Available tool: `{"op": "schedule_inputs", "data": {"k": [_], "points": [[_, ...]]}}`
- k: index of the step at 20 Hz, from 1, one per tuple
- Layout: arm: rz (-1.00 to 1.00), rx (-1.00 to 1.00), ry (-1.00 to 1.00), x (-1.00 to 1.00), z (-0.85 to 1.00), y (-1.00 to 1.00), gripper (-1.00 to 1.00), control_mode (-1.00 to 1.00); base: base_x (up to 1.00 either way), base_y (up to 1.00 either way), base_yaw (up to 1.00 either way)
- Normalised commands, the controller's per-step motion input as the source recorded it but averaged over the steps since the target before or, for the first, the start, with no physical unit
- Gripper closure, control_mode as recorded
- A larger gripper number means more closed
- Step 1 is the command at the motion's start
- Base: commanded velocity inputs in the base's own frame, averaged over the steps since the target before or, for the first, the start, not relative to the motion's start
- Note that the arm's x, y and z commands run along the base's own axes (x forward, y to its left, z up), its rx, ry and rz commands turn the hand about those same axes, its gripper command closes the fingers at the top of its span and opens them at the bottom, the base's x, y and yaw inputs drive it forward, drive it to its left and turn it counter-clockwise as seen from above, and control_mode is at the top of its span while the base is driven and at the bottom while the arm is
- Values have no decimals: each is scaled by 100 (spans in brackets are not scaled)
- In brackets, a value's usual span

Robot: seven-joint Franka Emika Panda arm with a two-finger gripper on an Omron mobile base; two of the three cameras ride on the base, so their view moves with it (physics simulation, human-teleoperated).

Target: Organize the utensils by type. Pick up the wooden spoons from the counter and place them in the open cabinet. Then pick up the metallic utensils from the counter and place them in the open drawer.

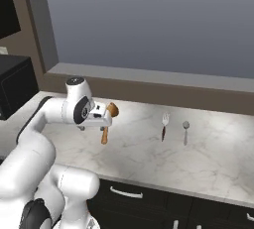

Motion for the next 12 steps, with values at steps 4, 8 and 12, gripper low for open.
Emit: {"op": "schedule_inputs", "data": {"k": [4, 8, 12], "points": [[0, 0, 0, 49, -36, 0, -100, -100, 0, 0, 0], [0, 0, 0, 43, -36, 0, -100, -100, 0, 0, 0], [0, 0, 0, 37, -44, 0, -100, -100, 0, 0, 0]]}}
